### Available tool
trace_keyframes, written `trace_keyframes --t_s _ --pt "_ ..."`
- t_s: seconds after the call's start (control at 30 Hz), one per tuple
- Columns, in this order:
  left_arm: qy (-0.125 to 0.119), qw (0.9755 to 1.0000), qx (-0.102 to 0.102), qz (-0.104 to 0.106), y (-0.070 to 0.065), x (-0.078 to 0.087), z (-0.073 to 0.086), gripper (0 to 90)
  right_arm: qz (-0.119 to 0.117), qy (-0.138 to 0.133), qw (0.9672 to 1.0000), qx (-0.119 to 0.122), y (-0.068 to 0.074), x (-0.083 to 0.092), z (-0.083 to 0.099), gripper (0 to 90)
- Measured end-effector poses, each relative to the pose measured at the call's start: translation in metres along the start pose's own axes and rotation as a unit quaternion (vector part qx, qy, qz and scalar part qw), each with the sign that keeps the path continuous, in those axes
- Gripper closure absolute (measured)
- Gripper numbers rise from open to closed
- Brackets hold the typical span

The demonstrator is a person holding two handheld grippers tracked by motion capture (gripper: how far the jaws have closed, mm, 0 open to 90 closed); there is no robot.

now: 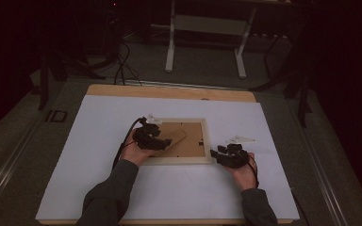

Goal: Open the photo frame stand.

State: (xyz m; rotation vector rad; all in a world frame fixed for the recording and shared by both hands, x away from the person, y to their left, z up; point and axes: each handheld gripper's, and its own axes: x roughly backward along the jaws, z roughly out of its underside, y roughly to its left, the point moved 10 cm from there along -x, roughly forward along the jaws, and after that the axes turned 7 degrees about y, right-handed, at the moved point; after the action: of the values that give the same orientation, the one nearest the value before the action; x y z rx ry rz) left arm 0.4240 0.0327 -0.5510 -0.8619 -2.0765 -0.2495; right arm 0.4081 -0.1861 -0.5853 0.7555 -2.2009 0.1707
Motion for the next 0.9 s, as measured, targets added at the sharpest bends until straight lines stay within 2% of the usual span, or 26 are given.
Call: trace_keyframes --t_s 0.17,0.3,0.4,0.6,0.7,0.73,0.9 --pt "0.018 0.9998 -0.002 0.002 0.0 -0.008 -0.001 37.5 0.0 0.001 1.0 0.002 0.0 0.0 0.0 56.7" --pt "0.035 0.9993 -0.013 0.0 0.001 -0.014 -0.003 37.1 -0.001 0.0 1.0 0.003 0.0 0.0 0.0 56.7" --pt "0.051 0.9984 -0.022 -0.009 0.003 -0.019 -0.002 37.1 0.0 0.001 1.0 0.002 -0.001 0.0 0.001 56.7" --pt "0.079 0.9965 -0.027 -0.007 0.003 -0.027 0.0 36.7 -0.001 0.001 1.0 0.001 -0.001 0.0 0.001 56.6" --pt "0.087 0.9959 -0.025 -0.002 0.005 -0.029 0.0 36.5 -0.002 0.001 1.0 0.002 -0.001 0.0 0.001 56.6" --pt "0.093 0.9955 -0.018 0.007 0.005 -0.031 0.002 36.5 -0.002 0.001 1.0 0.001 -0.001 0.0 0.001 56.6" --pt "0.108 0.9939 -0.017 0.017 0.005 -0.035 0.005 36.0 -0.002 0.001 1.0 0.001 -0.001 0.0 0.001 56.6"
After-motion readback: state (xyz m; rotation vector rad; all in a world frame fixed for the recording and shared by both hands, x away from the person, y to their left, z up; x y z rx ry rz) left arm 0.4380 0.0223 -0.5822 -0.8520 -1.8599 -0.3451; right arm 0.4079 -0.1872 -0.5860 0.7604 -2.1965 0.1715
